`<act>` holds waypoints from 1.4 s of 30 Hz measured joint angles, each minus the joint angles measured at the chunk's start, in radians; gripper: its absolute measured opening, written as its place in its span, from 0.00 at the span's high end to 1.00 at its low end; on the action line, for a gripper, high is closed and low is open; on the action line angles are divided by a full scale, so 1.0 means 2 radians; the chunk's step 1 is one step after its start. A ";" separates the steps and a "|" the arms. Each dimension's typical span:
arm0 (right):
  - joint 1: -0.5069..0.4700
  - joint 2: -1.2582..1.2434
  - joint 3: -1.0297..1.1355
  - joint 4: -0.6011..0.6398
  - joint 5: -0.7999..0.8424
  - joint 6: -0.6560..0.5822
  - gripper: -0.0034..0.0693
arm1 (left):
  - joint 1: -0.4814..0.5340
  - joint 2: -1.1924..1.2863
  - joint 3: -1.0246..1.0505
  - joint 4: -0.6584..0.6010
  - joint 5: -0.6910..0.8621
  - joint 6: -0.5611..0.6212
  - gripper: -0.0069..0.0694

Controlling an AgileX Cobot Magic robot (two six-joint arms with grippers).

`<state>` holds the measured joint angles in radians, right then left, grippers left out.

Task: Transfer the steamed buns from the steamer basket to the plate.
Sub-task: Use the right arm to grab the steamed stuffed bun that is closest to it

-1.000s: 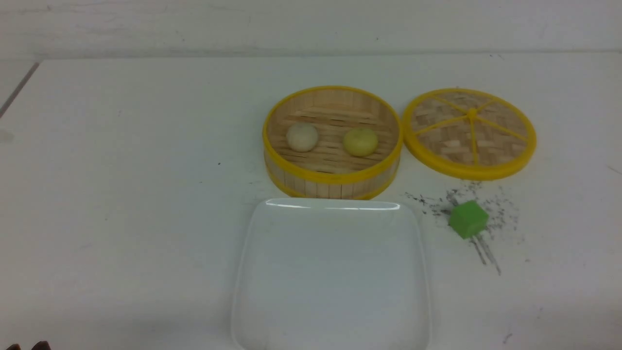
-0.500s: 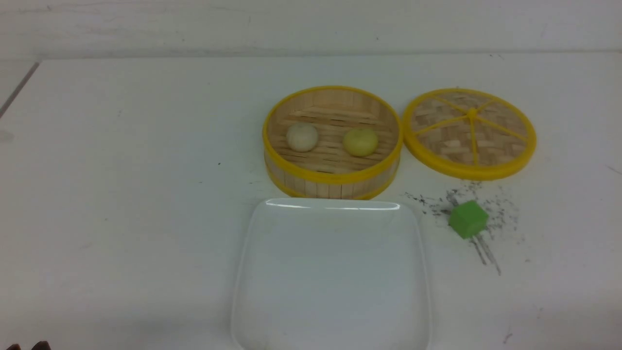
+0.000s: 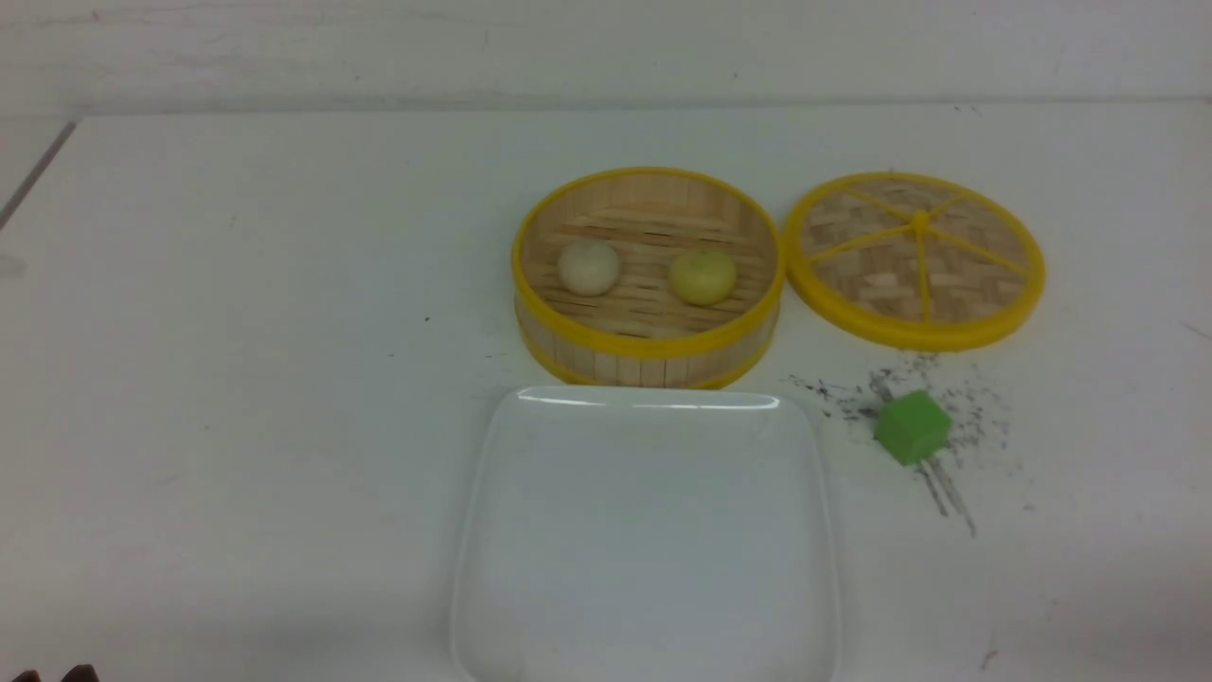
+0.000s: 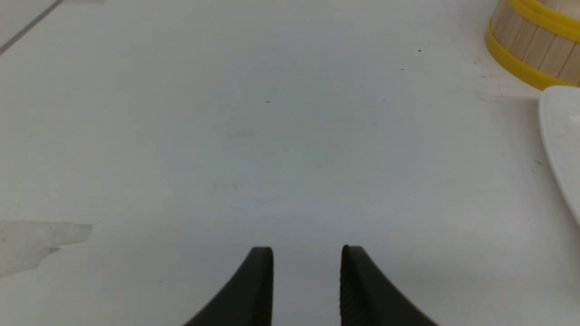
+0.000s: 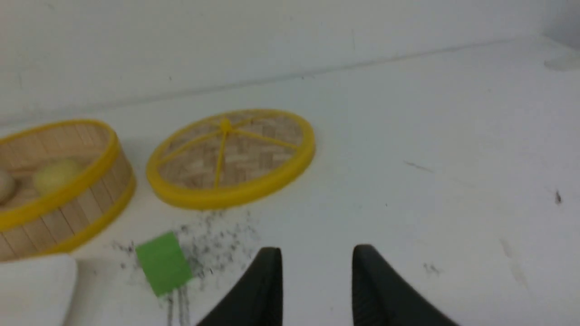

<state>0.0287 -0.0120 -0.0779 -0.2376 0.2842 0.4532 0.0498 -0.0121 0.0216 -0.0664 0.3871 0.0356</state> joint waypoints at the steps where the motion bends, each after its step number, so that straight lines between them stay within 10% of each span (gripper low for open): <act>1: 0.000 0.000 -0.007 0.000 0.000 0.011 0.62 | 0.000 0.000 0.000 0.000 0.000 0.000 0.59; 25: 0.000 0.000 -0.072 0.064 0.041 0.093 0.62 | 0.000 0.000 0.000 0.000 0.000 0.000 0.59; 42: 0.000 0.000 -0.072 0.150 0.070 0.082 0.35 | 0.000 0.000 0.000 0.001 0.000 0.000 0.59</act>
<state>0.0287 -0.0120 -0.2221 0.0616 0.4245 0.6179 0.0498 -0.0121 0.0216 -0.0642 0.3871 0.0356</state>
